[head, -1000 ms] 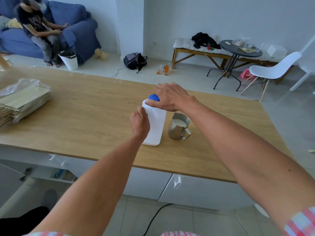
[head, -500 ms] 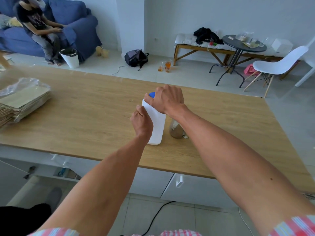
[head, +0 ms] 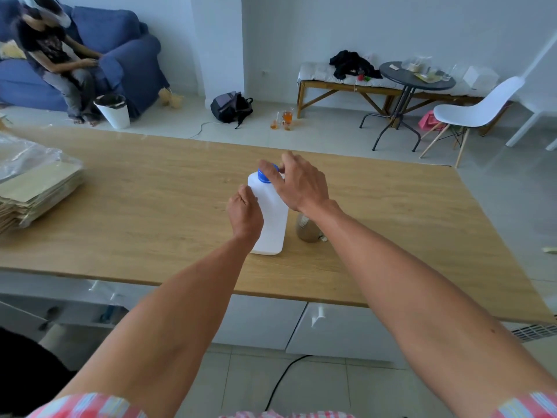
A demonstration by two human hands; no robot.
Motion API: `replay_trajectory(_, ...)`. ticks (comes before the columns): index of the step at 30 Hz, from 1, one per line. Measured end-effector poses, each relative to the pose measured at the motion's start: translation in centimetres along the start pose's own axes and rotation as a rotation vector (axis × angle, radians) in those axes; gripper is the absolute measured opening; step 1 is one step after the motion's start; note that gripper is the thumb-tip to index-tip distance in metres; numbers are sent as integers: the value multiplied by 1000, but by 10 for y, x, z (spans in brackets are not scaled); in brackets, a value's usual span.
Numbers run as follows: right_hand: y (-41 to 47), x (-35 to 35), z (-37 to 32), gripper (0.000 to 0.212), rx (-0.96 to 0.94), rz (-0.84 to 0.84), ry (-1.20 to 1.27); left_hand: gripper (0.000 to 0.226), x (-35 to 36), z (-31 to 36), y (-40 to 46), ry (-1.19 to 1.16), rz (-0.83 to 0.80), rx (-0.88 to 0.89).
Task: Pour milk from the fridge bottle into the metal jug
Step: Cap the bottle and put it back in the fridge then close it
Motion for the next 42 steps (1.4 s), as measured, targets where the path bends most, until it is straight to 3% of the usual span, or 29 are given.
replay_trajectory(5,-45,12,22,39,336,198,464,41,-3,4,-3,-34,-35,-19)
replay_trajectory(8,-75,43,33,41,617,70,629,38,-7,14,-4,-39,-69,-19)
replay_trajectory(11,-93,71,37,43,776,-57,857,37,-10,27,-7,-44,-113,-6)
replay_trajectory(15,-106,103,30,67,1019,-279,1172,39,-14,38,-12,-55,-151,23)
replay_trajectory(19,-104,111,29,57,1054,-225,1342,42,-20,42,-17,-58,-154,46)
replay_trajectory(27,-112,108,29,50,1000,-224,1299,41,-23,41,-24,-78,-139,42)
replay_trajectory(42,-100,122,90,44,846,-547,1227,40,7,41,-57,-148,187,-95)
Point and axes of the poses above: each hand's wrist, its own y-axis towards the middle knuckle, its own x-axis out of the palm, z = x × y, the point moved 3 cm from there along y, towards the middle knuckle, and after that the axes turned 2 degrees about z, right-handed, at the moved point
